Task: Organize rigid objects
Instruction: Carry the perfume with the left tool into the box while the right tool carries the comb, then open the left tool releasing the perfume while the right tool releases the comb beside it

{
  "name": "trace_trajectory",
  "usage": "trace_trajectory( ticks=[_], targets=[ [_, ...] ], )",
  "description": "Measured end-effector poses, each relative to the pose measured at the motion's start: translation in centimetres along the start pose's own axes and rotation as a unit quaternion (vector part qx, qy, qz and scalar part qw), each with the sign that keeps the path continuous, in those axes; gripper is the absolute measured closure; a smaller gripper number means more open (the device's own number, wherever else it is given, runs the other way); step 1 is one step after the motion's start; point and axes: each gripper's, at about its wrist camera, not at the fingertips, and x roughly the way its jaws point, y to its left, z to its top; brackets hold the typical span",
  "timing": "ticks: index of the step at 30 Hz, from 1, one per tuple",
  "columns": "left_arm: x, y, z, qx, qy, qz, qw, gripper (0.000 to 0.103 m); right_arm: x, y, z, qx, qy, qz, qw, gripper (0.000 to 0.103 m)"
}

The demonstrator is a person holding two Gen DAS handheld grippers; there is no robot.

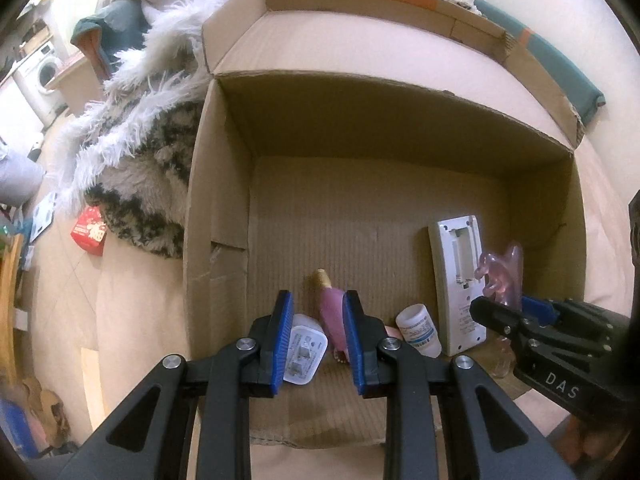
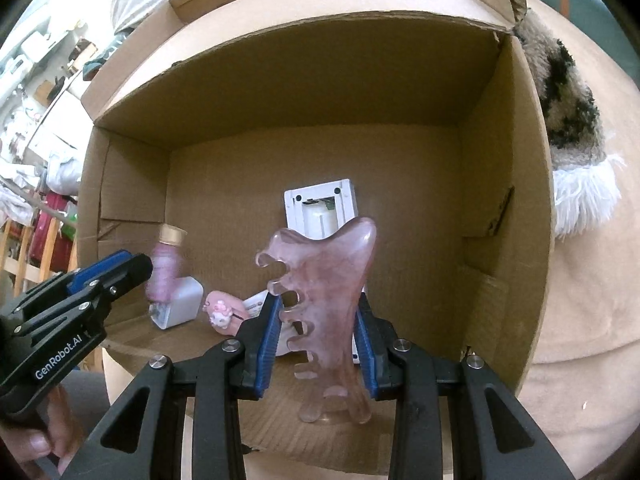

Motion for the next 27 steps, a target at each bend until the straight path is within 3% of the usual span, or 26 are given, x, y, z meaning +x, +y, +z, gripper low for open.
trace_trajectory(
  ticks=[12,18,22,24,26,27],
  targets=[
    [-0.6,-0.3,-0.1,-0.003,-0.001,0.002,1.0000,0.080,-0.6,0.2,-0.2,-0.007,-0.011,-0.004,1.000,0.067],
    [-1.1,0.0,0.1,-0.003,-0.006,-0.001,1.0000,0.080,-1.8,0.1,0.0,0.000,-0.038,0.001,0.999,0.067],
    [-1.3,0.1,0.0,-0.003,-0.008,0.002,1.0000,0.080,-2.6,-0.1,0.3,0.007,-0.059,0.014,0.998,0.039],
    [-1.4,0.1,0.0,-0.004,-0.007,0.003,1.0000,0.079,-3.1,-0.2,0.5,0.005,-0.065,0.017,0.998,0.036],
    [-1.4,0.1,-0.1,-0.003,-0.007,0.005,1.0000,0.079,-3.3,-0.3,0.6,0.008,-0.070,0.021,0.997,0.024],
    [-1.4,0.1,-0.1,-0.003,-0.007,0.006,1.0000,0.079,-3.4,-0.3,0.7,0.009,-0.071,0.026,0.997,0.023]
  ],
)
